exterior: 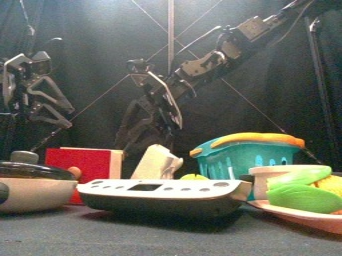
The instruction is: Grab detergent
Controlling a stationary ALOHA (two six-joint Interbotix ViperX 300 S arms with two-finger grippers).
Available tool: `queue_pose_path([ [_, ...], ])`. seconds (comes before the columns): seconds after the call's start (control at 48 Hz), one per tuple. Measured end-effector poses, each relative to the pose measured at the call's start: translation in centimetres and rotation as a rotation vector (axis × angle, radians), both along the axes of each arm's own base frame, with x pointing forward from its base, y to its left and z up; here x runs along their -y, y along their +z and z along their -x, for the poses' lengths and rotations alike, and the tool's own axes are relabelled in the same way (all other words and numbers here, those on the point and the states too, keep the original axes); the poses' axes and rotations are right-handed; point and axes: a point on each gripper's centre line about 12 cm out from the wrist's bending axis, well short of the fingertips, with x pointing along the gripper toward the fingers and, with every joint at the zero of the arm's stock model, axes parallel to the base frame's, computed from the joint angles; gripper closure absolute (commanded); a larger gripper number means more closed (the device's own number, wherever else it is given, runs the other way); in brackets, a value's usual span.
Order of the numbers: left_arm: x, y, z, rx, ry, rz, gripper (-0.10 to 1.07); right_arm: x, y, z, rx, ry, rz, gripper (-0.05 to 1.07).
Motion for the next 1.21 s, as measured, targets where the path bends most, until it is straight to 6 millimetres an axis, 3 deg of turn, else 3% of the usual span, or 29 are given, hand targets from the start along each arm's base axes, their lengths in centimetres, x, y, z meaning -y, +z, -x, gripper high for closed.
queue_pose_path([
  [0.229, -1.2, 0.8, -1.7, -0.163, -0.065, -0.165, 0.11, 0.3, 1.2, 1.6, 0.083, -0.033, -0.024, 0.22],
  [0.396, -3.2, 1.7, -3.2, -0.227, -0.056, -0.255, 0.11, 0.3, 2.0, 3.2, 0.127, -0.059, -0.048, 0.22],
  [0.542, -4.2, 1.1, -4.0, -0.296, -0.056, -0.268, 0.11, 0.3, 2.1, 4.3, 0.143, -0.074, -0.062, 0.22],
  [0.958, -4.3, -1.7, -5.6, -0.528, -0.155, -0.27, 0.12, 0.6, 1.9, 4.8, 0.148, -0.086, -0.064, 0.22],
  [1.208, -3.8, -1.8, -6.0, -0.682, -0.22, -0.309, 0.12, 0.6, 1.9, 4.8, 0.149, -0.087, -0.065, 0.22],
])
